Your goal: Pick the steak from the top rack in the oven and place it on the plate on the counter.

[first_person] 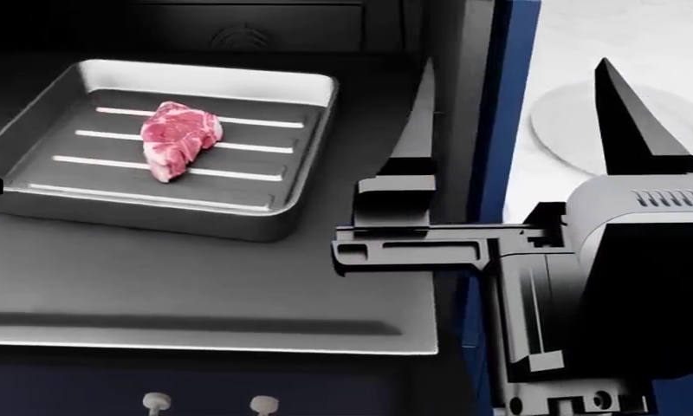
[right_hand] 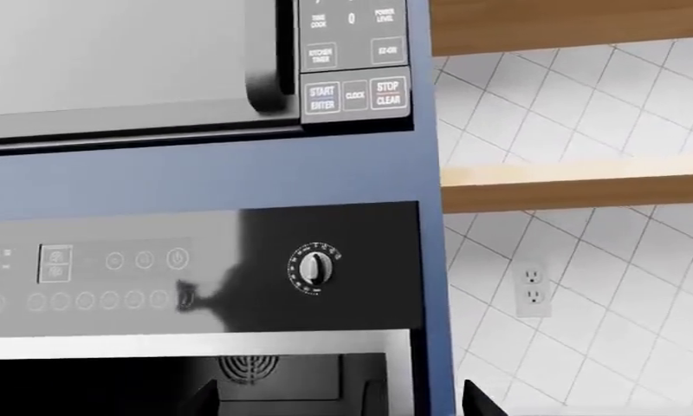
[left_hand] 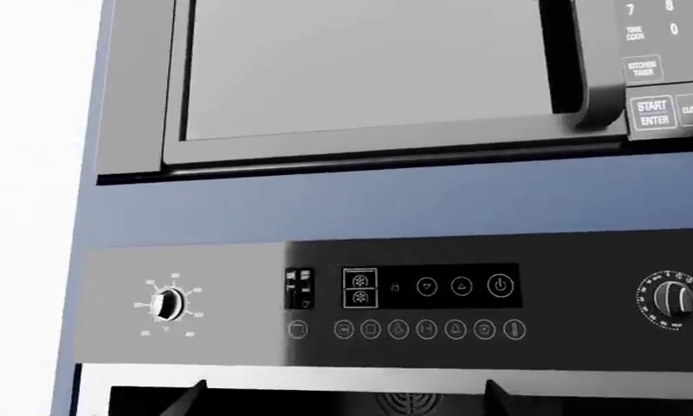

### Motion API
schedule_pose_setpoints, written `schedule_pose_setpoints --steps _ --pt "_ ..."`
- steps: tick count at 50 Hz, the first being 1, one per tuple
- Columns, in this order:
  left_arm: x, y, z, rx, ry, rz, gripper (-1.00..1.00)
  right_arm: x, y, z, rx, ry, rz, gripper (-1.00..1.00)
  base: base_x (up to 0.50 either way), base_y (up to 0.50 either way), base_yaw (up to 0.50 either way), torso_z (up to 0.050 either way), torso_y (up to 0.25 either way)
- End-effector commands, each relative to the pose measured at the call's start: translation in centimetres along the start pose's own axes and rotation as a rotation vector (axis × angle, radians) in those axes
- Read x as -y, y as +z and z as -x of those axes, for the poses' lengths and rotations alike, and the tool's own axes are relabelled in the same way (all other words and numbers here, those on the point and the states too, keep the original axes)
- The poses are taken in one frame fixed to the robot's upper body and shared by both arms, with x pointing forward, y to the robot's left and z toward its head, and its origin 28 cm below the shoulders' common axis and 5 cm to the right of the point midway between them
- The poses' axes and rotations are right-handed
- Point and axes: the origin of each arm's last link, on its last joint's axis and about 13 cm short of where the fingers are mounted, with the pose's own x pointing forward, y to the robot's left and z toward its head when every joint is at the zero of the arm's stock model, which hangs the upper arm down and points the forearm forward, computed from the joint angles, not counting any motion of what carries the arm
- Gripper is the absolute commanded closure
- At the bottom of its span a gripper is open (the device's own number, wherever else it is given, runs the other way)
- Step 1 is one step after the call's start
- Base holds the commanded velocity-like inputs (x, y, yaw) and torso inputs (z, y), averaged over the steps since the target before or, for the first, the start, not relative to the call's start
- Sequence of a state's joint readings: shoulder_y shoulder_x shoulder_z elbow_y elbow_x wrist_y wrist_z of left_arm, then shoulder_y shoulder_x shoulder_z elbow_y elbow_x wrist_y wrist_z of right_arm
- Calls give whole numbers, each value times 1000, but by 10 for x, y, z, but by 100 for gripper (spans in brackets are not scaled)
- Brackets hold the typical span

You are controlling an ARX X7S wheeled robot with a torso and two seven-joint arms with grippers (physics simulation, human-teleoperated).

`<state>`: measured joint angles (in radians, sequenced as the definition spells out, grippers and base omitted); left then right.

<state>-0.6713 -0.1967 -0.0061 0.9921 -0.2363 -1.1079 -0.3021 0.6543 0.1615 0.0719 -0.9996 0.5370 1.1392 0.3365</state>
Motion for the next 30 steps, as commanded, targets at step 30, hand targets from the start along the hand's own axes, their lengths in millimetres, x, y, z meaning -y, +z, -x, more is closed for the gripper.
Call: schedule_pose_setpoints --steps 30 --pt "-1 -1 3 14 1 -10 -100 0 2 0 7 0 5 -100 -1 500 0 0 0"
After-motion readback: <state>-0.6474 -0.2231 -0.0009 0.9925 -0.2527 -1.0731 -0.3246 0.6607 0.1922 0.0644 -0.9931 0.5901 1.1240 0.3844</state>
